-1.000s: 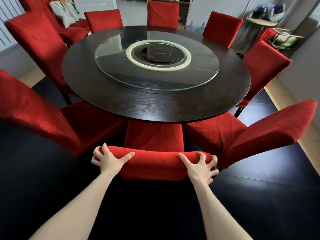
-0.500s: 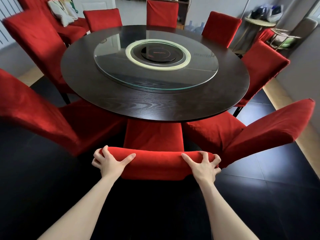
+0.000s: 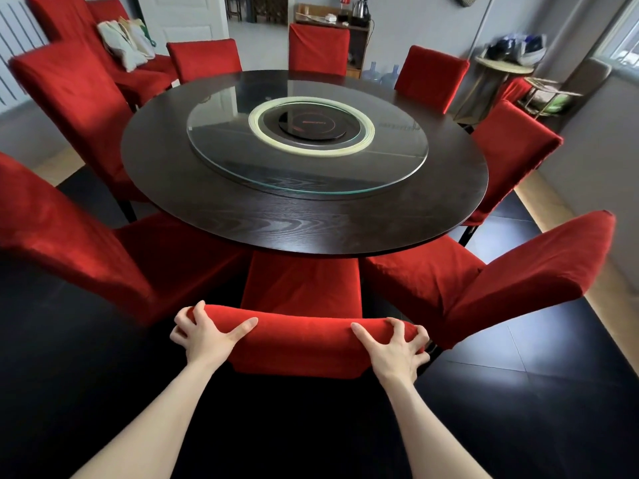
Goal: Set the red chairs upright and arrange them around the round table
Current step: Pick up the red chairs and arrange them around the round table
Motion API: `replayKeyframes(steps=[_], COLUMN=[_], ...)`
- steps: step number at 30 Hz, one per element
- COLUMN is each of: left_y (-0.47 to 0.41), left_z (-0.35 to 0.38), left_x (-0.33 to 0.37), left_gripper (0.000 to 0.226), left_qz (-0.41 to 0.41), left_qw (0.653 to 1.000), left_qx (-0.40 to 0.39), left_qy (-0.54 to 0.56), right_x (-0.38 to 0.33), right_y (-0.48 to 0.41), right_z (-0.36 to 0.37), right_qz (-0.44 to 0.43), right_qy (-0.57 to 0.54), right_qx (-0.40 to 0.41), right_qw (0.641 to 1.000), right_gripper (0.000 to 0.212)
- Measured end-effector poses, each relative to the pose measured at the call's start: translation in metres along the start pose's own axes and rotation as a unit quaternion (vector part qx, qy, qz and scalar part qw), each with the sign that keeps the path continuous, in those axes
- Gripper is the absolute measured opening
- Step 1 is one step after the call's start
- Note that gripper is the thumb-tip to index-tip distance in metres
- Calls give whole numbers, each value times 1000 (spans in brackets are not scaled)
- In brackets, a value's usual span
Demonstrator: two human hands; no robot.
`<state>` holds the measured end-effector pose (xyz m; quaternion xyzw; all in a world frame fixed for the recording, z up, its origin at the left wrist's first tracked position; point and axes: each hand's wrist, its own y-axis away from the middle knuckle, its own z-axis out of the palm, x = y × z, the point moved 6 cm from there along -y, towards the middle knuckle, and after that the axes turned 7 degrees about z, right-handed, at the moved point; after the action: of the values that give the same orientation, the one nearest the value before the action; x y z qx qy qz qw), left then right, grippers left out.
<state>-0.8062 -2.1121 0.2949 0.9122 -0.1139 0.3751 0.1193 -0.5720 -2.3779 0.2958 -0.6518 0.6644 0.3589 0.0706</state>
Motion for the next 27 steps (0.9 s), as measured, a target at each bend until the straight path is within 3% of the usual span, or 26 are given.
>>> replayKeyframes(steps=[27], left_y=[-9], left_z=[-2], left_x=[1], left_gripper=[114], left_qz=[20], left_qw=[1000], left_qx=[-20], left_qy=[-9], right_x=[-7], right_y=[8], right_z=[0], right_qz=[27], right_qy=[-13], right_qx=[-3], right_qw=[1000], right_gripper=[91])
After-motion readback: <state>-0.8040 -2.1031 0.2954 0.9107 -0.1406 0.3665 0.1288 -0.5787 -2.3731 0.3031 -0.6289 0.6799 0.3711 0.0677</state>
